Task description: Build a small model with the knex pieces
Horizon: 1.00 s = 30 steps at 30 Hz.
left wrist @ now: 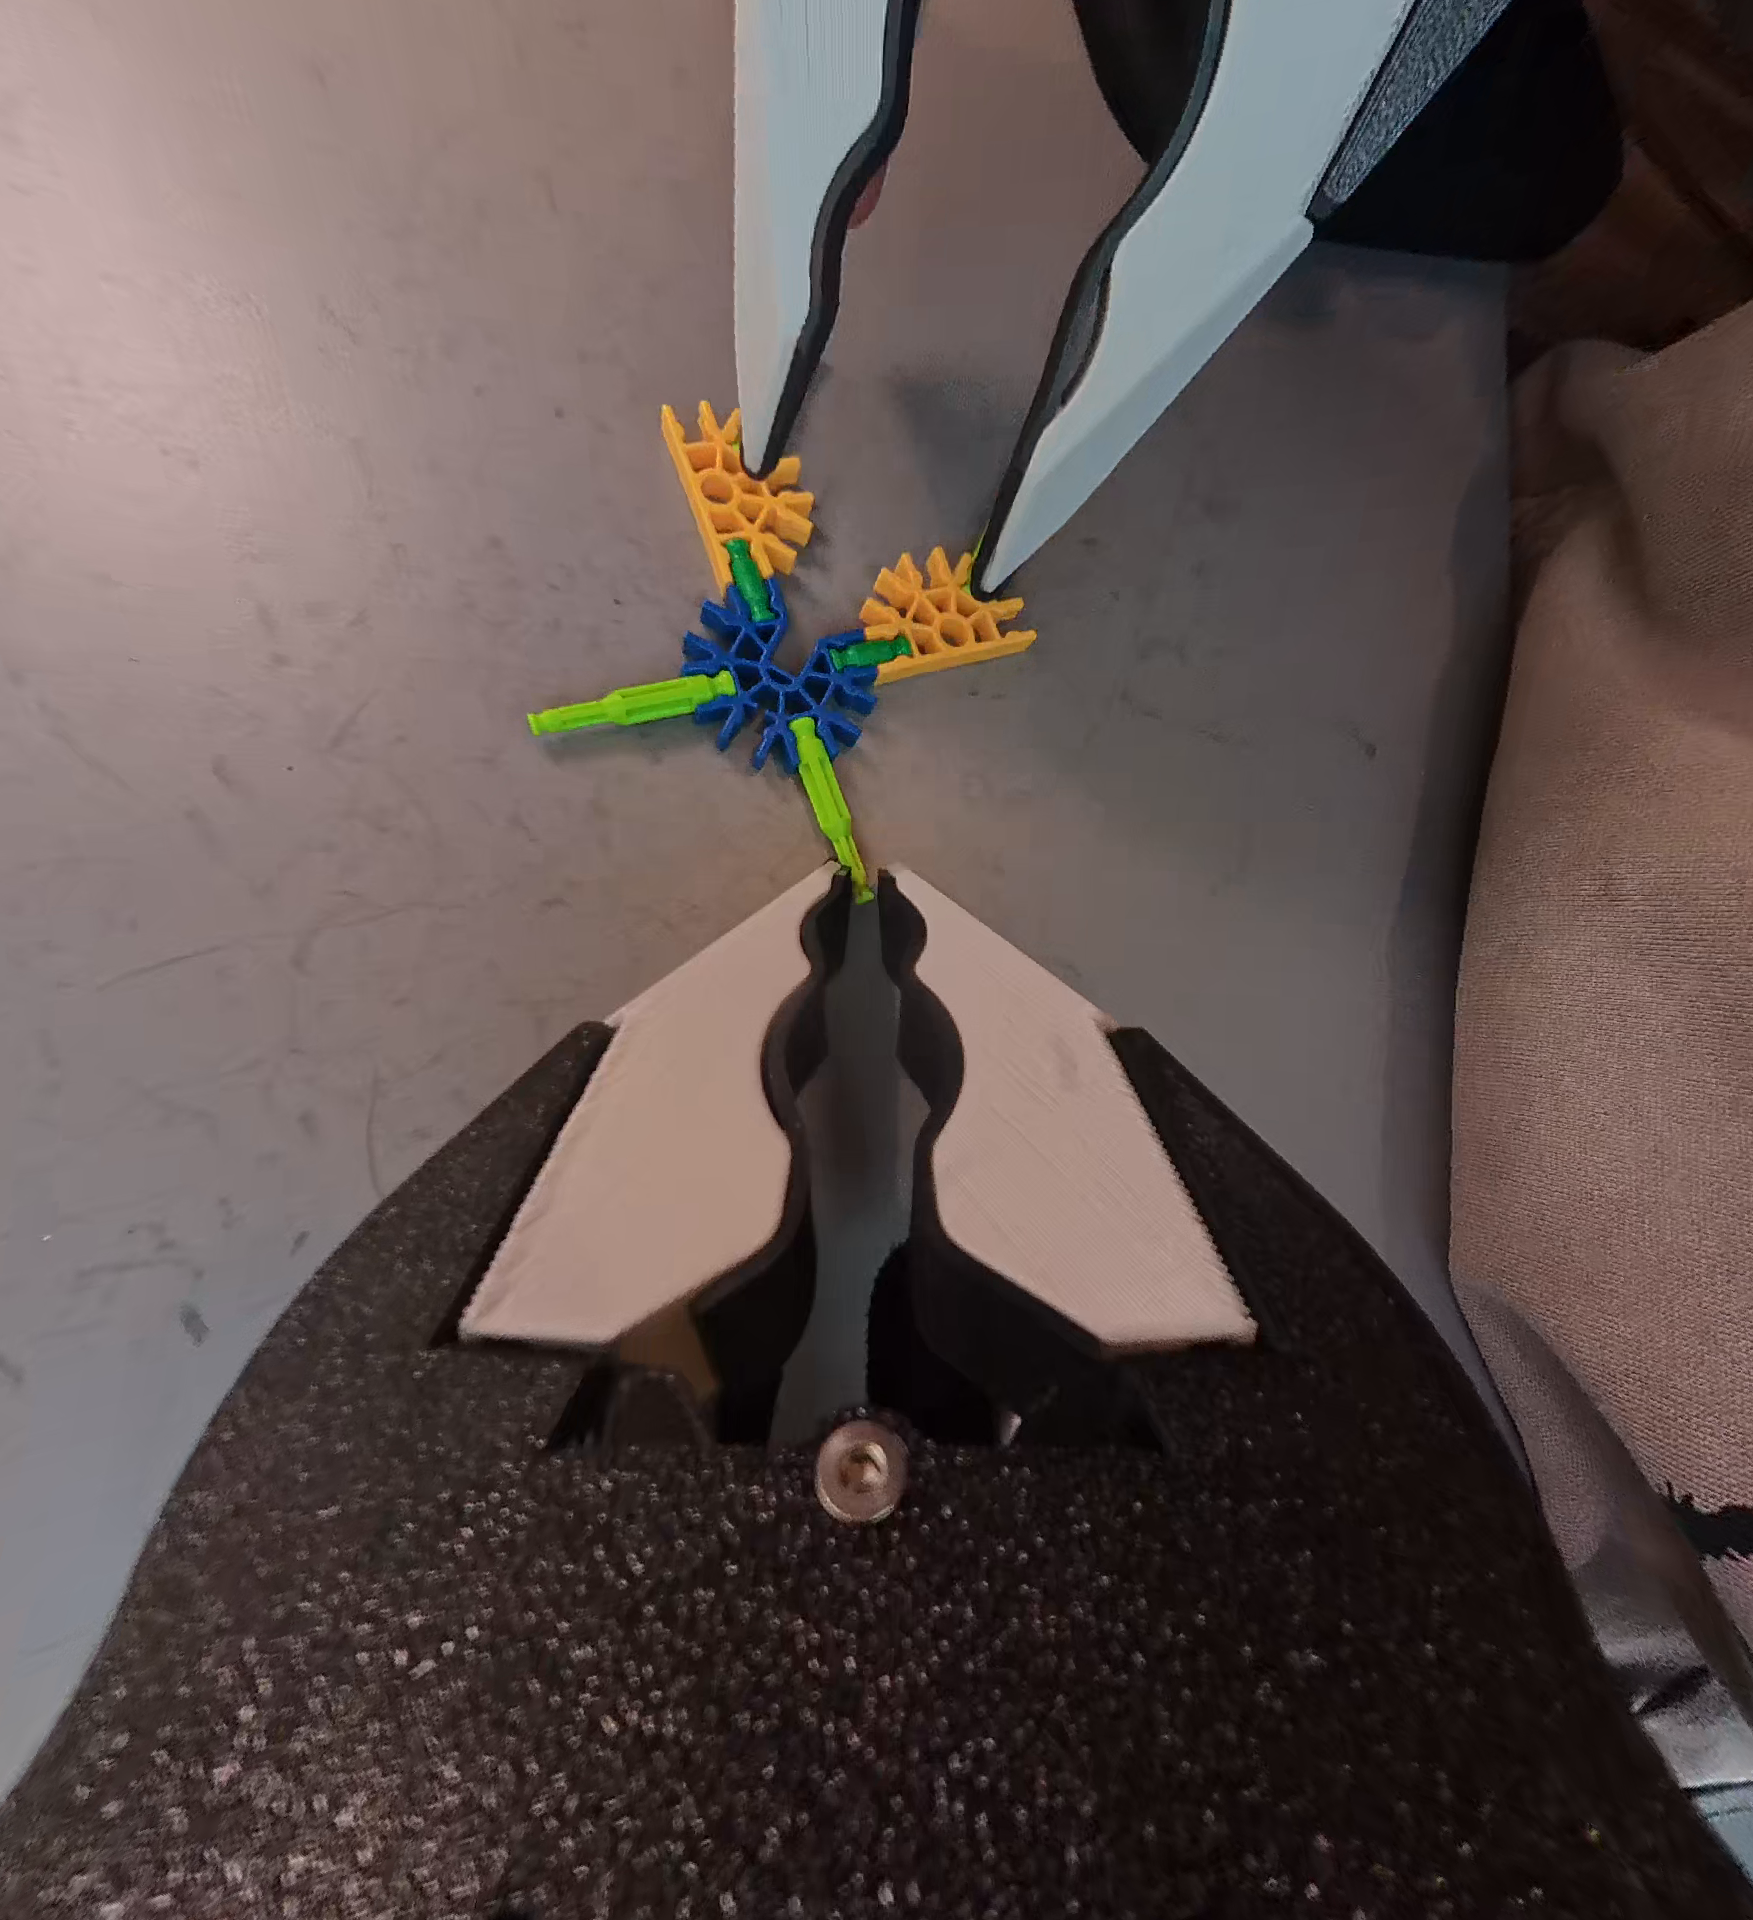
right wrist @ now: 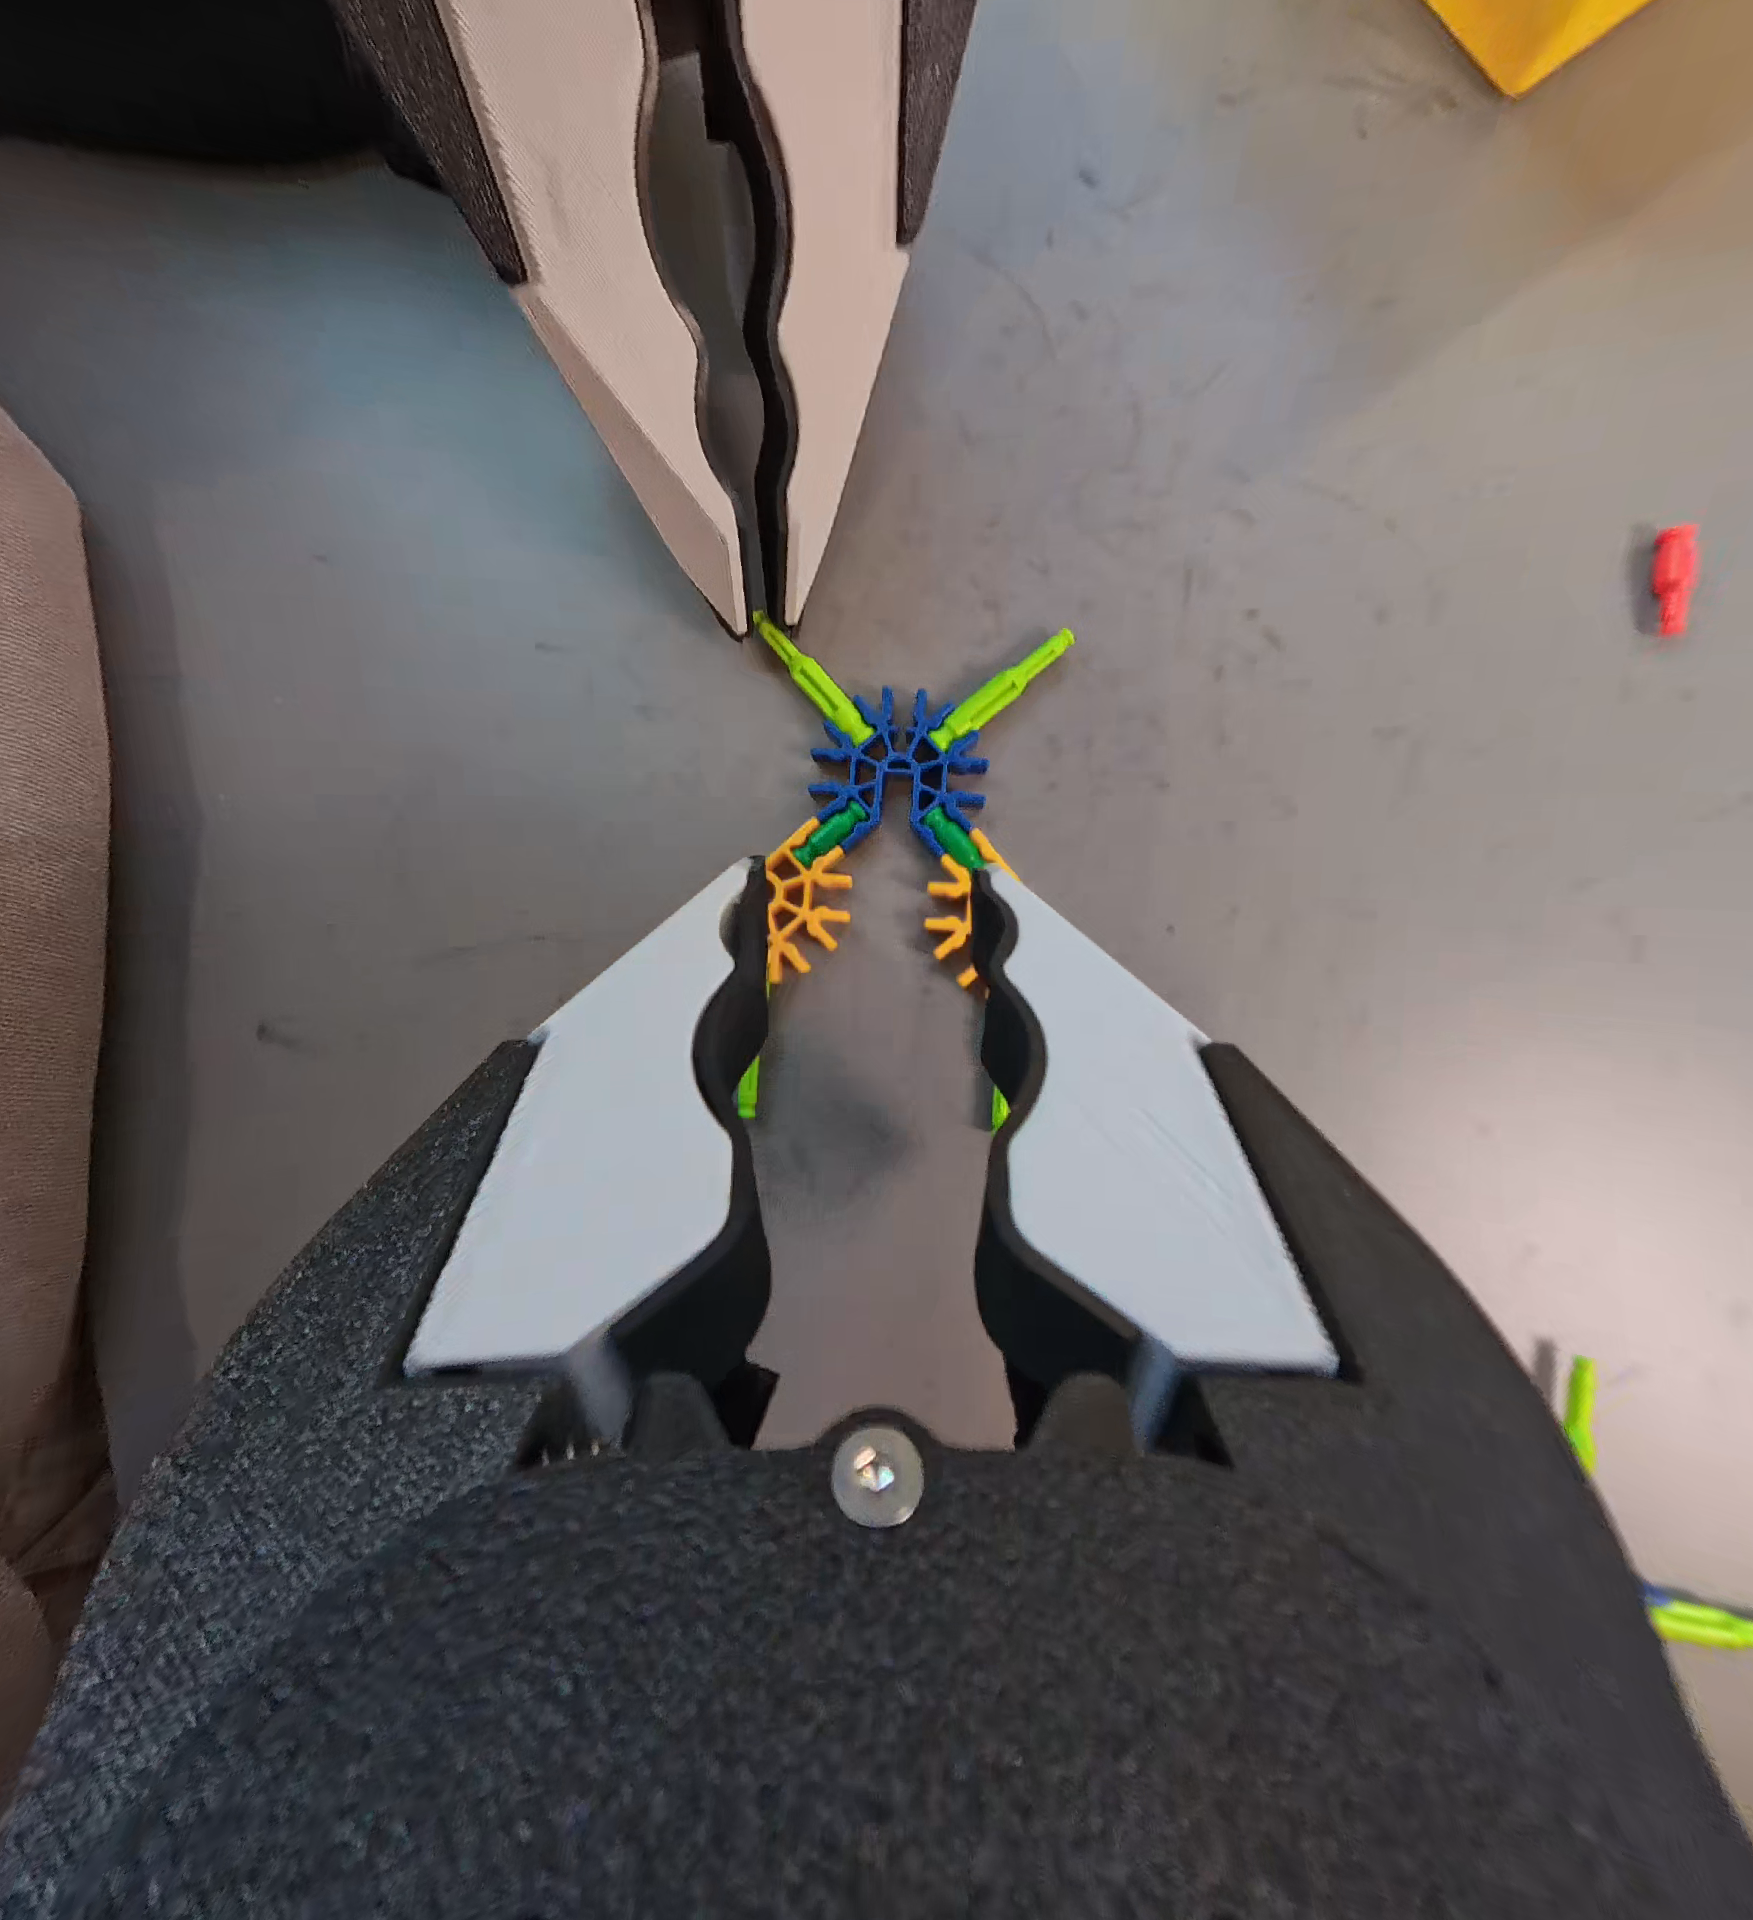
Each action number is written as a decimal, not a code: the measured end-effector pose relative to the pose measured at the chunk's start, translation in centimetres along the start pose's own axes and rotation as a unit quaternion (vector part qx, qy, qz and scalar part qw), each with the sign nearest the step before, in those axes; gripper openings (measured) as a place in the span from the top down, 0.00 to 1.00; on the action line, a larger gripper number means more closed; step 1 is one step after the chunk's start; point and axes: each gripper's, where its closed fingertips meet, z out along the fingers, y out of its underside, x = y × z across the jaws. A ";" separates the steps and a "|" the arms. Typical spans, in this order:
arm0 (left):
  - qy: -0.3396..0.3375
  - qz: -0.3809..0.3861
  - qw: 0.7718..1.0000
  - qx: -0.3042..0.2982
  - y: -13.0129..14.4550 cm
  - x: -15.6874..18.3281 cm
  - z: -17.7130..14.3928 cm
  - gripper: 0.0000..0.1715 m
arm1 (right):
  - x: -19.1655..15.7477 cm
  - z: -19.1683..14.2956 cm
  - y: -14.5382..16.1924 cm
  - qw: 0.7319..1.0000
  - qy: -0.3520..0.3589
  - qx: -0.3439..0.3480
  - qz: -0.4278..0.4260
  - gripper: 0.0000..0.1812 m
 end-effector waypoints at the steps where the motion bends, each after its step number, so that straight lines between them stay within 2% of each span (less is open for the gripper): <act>1: 0.003 -0.002 1.000 0.005 -0.1 0.0 -0.1 0.97 | 0.0 0.0 0.4 1.000 0.009 0.001 0.011 0.77; 6: -0.023 -0.023 0.999 0.039 -0.8 -1.7 -1.3 0.94 | 0.2 0.5 0.8 0.997 0.056 0.019 0.048 0.57; 12: -0.111 -0.059 0.983 0.132 -3.1 -5.6 -3.1 0.89 | 0.6 0.9 1.4 0.998 0.041 -0.009 0.036 0.63; 15: -0.178 -0.050 0.971 0.150 -4.0 -8.0 -3.5 0.88 | 0.6 0.1 2.4 0.999 0.020 -0.021 0.026 0.68; 20: -0.266 -0.005 0.960 0.087 -5.7 -12.7 -2.3 0.86 | 1.1 -0.3 2.7 0.999 0.017 -0.010 0.025 0.70; 24: -0.332 0.041 0.941 0.043 -7.5 -16.2 -1.6 0.86 | 1.2 -1.3 1.9 0.999 0.024 0.030 0.026 0.69; 28: -0.336 0.040 0.941 0.005 -8.1 -17.4 -0.6 0.85 | 1.3 -2.4 2.5 0.998 0.026 0.049 0.033 0.69; 30: -0.317 0.020 0.948 -0.020 -7.5 -17.5 0.2 0.86 | 1.3 -2.7 3.1 0.998 0.023 0.048 0.037 0.68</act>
